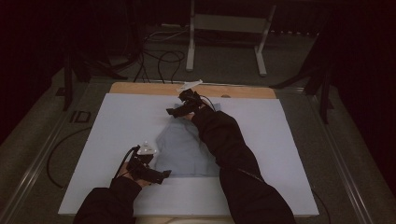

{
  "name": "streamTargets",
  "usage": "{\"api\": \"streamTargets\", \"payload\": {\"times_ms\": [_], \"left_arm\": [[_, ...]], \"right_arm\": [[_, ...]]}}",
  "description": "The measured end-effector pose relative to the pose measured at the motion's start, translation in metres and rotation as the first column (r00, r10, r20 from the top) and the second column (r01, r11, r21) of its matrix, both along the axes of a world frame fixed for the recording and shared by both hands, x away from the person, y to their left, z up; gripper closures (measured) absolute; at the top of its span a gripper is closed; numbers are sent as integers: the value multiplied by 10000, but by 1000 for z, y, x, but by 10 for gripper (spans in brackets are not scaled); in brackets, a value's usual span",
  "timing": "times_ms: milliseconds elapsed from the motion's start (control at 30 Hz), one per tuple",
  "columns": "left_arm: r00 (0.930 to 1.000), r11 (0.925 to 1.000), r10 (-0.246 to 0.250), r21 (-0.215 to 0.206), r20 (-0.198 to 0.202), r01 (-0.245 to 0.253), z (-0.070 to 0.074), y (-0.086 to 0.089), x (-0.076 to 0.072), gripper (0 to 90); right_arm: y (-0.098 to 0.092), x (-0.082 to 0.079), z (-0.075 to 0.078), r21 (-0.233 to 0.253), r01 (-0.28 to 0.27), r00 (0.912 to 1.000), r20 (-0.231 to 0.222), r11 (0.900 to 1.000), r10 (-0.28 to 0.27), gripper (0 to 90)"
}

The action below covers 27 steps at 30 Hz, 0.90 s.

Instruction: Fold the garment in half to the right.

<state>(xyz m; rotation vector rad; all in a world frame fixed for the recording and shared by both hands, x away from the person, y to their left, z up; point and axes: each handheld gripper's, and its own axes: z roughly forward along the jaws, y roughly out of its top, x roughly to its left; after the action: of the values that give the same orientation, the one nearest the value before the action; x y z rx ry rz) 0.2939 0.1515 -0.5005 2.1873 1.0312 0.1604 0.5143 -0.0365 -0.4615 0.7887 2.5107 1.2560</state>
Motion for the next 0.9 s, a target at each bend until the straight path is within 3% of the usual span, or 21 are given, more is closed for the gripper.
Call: {"api": "streamTargets", "payload": {"times_ms": [133,200,233,300,367,500,700,733,800,900], "left_arm": [[9998,10000,48,56,-169,-47,-2,1,0,68],[9993,10000,89,12,-374,-89,-4,2,1,195],[9986,9999,141,-82,-509,-146,-5,3,1,195],[9982,9998,205,-60,-562,-209,-7,2,2,295],[9976,9996,285,-21,-634,-287,-8,2,2,317],[9965,9984,569,48,-608,-567,-9,0,3,500],[9964,9987,476,-169,-708,-489,-8,-1,4,759],[9966,9987,459,-173,-685,-472,-8,-2,4,789],[9968,9988,408,-254,-681,-426,-7,-4,4,833],[9979,9996,221,-165,-603,-232,-6,-5,4,846]], "right_arm": [[2,6,-3,-9,156,9998,-148,9999,-156,130],[7,9,-7,-216,130,9998,-130,9997,-133,131],[7,9,-7,-216,130,9998,-130,9997,-133,131],[9,14,-9,-349,191,9996,-203,9992,-198,137],[10,16,-9,-379,229,9995,-212,9990,-237,137],[12,24,-13,-530,377,9988,-283,9979,-392,154],[18,38,-19,-982,781,9954,-472,9921,-831,231],[20,41,-22,-1129,1079,9919,-555,9877,-1147,249],[20,44,-25,-1209,1382,9883,-474,9830,-1447,322],[22,46,-31,-1611,1346,9890,-393,9777,-1426,398]]}}
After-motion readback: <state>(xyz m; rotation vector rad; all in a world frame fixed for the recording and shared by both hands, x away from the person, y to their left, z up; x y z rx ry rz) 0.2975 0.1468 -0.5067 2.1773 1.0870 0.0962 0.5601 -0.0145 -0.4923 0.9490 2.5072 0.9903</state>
